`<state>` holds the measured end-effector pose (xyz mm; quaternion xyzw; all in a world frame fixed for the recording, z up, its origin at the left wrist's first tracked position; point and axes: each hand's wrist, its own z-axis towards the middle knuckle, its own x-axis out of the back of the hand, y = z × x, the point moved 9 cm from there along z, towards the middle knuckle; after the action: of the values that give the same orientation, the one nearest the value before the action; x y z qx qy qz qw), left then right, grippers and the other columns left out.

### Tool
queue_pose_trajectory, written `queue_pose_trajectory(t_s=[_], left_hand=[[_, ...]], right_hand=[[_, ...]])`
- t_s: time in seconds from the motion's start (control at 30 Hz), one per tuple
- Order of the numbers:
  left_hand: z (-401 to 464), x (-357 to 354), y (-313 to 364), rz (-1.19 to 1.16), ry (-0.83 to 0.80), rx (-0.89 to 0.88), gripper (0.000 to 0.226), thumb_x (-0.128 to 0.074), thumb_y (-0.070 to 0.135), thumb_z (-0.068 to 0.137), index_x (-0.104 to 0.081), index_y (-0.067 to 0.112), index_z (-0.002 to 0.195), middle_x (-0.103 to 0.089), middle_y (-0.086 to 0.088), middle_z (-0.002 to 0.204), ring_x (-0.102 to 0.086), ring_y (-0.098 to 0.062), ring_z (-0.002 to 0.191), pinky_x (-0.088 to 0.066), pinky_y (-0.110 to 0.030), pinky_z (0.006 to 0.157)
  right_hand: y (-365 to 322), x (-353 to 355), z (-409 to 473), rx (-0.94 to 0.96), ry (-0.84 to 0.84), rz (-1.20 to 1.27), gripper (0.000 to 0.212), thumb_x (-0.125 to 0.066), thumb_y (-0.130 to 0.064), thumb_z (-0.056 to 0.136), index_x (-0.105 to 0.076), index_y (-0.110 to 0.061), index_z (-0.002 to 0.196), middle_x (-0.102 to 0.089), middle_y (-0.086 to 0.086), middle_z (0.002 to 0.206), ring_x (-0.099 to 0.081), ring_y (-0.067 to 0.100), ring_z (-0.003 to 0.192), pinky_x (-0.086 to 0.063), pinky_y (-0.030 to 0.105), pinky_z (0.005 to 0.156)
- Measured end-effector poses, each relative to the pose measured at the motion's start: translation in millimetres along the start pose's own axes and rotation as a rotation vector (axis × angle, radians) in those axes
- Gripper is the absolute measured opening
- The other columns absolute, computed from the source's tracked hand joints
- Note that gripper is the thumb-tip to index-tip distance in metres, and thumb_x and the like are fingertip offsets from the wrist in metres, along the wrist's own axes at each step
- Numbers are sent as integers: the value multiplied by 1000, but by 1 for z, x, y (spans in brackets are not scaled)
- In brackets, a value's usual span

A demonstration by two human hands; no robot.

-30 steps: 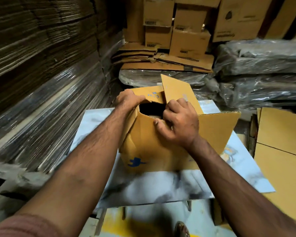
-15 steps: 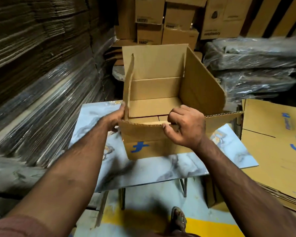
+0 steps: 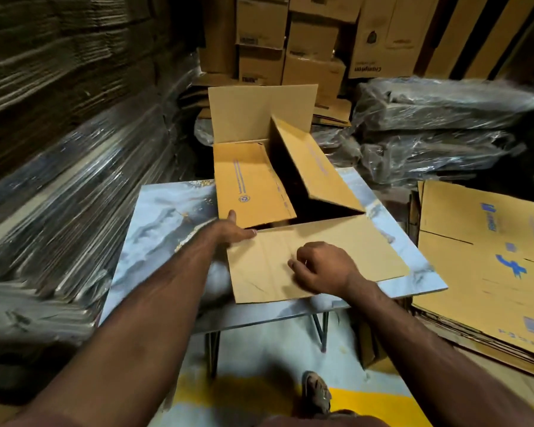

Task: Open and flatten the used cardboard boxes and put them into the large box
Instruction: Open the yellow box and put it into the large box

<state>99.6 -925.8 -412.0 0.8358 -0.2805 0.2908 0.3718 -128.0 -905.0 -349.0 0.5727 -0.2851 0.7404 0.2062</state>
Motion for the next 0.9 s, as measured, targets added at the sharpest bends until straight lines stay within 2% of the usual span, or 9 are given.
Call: queue_pose_trajectory(t_s=[0.07, 0.13, 0.23, 0.33, 0.47, 0.6, 0.7, 0.8, 0.9], left_hand=[[-5, -3, -5, 94, 16, 29, 111, -59, 64, 88, 18, 21, 156, -5, -17, 164, -17, -36, 149, -26, -37, 117], [-11, -6, -7, 137, 47, 45, 107, -54, 67, 88, 18, 26, 156, 8, -21, 163, -9, -41, 150, -20, -41, 120], [-16, -7, -4, 164, 82, 46, 104, -54, 67, 89, 14, 26, 157, 20, -22, 161, -4, -42, 150, -17, -43, 120], [-19, -7, -2, 189, 95, 63, 103, -55, 65, 89, 11, 25, 157, 24, -19, 160, -1, -41, 150, -18, -46, 120], [-18, -3, 2, 233, 102, 84, 104, -56, 65, 89, 9, 22, 158, 25, -20, 160, -2, -41, 151, -20, -48, 121], [-18, -2, 16, 292, 108, 86, 103, -55, 64, 89, 7, 19, 158, 22, -21, 161, 1, -40, 151, -18, -46, 121], [-14, -2, 28, 336, 120, 79, 104, -55, 64, 89, 7, 18, 158, 21, -23, 160, 6, -39, 151, -18, -49, 121], [-2, 0, 39, 387, 124, 97, 109, -58, 66, 86, 9, 17, 157, 22, -24, 160, 12, -40, 150, -15, -54, 120], [14, 1, 59, 433, 94, 102, 114, -58, 68, 85, 13, 15, 156, 25, -25, 158, 14, -42, 149, -10, -56, 121]], right_hand=[[4, 6, 14, -24, 30, 2, 33, -46, -48, 95, -62, -20, 88, -62, 2, 91, -60, 26, 89, -38, 31, 61], [12, 9, 31, -64, 22, 33, 35, -48, -48, 97, -63, -20, 111, -61, 5, 109, -58, 26, 103, -47, 34, 74], [20, 5, 62, -101, -52, 75, 53, -46, -54, 97, -50, -18, 136, -52, 12, 132, -51, 30, 120, -48, 43, 92], [24, -4, 90, -177, -128, 133, 68, -43, -59, 97, -32, -19, 151, -33, 19, 153, -37, 36, 137, -40, 51, 107], [19, -8, 118, -234, -123, 347, 70, -37, -58, 100, -20, -19, 156, -16, 19, 162, -15, 34, 150, -23, 50, 118], [30, -36, 135, -412, -204, 595, 75, -30, -61, 100, -14, -17, 158, -13, 13, 164, -12, 28, 152, -16, 47, 121], [48, -48, 134, -558, -201, 451, 76, -26, -63, 100, -10, -17, 158, -1, 18, 164, -5, 33, 152, -11, 57, 119], [49, -16, 145, -464, -12, 195, 74, -32, -59, 100, -11, -17, 158, 19, 17, 163, 16, 33, 151, -8, 62, 116], [64, 25, 160, -380, 157, 33, 78, -42, -58, 96, -10, -21, 158, 24, 17, 161, 24, 34, 148, -6, 62, 116]])
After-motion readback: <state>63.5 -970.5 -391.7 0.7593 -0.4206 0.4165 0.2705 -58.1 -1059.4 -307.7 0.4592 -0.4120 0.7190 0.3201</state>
